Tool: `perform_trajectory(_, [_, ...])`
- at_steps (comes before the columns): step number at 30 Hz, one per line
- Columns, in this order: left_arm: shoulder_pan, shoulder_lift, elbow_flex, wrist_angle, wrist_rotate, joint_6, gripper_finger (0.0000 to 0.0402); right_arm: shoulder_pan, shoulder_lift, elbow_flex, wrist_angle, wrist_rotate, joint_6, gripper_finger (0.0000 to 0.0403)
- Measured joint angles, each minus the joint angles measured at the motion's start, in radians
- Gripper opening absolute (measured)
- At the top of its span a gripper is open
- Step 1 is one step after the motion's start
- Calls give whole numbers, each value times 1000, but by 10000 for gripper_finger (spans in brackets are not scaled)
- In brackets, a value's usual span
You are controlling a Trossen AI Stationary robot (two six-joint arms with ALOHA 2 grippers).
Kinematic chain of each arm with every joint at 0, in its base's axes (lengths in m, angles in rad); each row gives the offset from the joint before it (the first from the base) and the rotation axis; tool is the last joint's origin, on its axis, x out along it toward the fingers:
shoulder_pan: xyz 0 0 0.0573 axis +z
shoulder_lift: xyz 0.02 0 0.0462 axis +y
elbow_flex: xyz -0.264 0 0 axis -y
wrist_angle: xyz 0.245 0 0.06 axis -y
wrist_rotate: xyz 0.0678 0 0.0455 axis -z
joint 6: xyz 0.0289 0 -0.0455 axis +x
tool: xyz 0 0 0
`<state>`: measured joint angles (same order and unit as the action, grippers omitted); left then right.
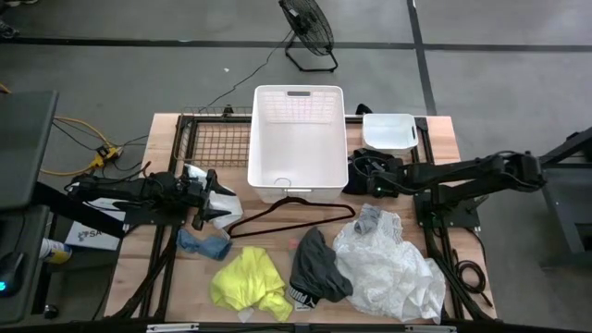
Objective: Pick & Place Cloths
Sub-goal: Put the black underwear into the wire basket
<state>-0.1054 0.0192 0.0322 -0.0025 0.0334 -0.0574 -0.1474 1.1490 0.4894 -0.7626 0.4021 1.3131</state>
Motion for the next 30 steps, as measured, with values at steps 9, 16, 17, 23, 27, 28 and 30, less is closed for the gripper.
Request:
perform_trajectory(9, [0, 0, 0, 0, 0, 0, 271, 0, -2, 0, -4, 1, -29, 8])
perform_trajectory(16, [0, 0, 0, 0, -1, 0, 271, 2, -40, 19, -32, 36, -27, 4])
perform_trajectory(17, [0, 0, 0, 0, -1, 0, 271, 2, -50, 34, -46, 46, -28, 4])
perform_trajectory(23, [0, 0, 0, 0, -3, 0, 271, 16, -108, 173, -154, 161, -86, 4])
perform_trajectory(27, [0, 0, 0, 0, -2, 0, 271, 31, -128, 301, -223, 251, -153, 3])
perform_trajectory(28, [0, 0, 0, 0, -2, 0, 271, 34, -131, 333, -233, 273, -174, 3])
perform_trajectory(30, [0, 0, 0, 0, -2, 0, 271, 36, -132, 393, -246, 318, -226, 3])
